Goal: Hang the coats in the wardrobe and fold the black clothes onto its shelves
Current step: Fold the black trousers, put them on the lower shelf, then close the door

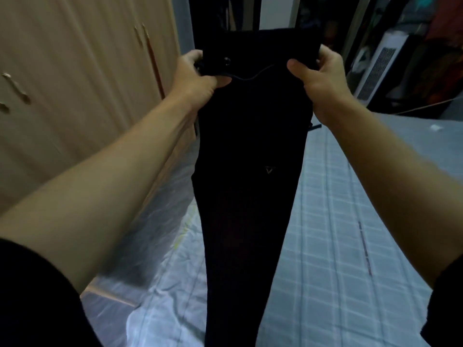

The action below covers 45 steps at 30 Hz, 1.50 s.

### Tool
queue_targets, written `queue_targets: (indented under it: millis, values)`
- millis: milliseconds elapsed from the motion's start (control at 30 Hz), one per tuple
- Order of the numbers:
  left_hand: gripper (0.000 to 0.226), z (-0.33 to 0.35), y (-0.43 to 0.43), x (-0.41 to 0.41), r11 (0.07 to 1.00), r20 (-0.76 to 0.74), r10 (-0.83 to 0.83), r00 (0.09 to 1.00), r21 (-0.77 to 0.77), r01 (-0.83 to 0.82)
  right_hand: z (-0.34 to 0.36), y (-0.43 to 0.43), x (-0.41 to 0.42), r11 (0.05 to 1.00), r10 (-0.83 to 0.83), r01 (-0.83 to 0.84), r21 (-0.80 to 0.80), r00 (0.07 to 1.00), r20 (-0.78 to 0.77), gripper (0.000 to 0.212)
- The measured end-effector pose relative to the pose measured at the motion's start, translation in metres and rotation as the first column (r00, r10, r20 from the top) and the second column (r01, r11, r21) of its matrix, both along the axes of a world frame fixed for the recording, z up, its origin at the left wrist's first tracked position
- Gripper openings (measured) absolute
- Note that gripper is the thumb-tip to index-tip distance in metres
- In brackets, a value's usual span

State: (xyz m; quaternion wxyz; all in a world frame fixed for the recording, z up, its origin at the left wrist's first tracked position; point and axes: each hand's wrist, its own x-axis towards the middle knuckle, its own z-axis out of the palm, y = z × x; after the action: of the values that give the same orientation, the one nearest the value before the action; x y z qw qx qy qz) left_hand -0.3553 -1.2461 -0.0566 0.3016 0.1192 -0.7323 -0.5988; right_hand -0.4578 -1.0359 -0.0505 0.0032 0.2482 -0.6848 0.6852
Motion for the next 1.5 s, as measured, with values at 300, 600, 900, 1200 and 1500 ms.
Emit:
queue_targets:
  millis: [300,600,900,1200,1500]
  values:
    - [0.050,-0.152,0.006,0.021,0.926,0.236,-0.133,0.963,-0.317,0.206,-0.142,0.034,0.015,0.958,0.042,-0.061,0.279,0.996,0.074,0.028]
    - [0.049,-0.292,0.037,0.179,0.884,0.436,-0.190,0.880,-0.314,0.346,-0.280,0.081,0.174,0.821,0.084,-0.080,0.566,0.996,0.019,0.029]
    - [0.048,-0.433,0.072,0.302,0.834,0.575,-0.293,0.764,-0.237,0.498,-0.426,0.116,0.302,0.723,0.006,-0.130,0.679,0.983,0.182,0.033]
    - [0.055,-0.528,0.081,0.295,0.926,0.697,-0.228,0.679,-0.061,0.373,-0.524,0.110,0.294,0.614,-0.098,-0.213,0.761,0.935,0.340,0.033]
    - [0.050,-0.551,0.041,0.189,0.981,0.753,-0.006,0.659,-0.123,0.149,-0.556,0.073,0.174,0.638,-0.270,-0.090,0.764,0.904,0.332,0.042]
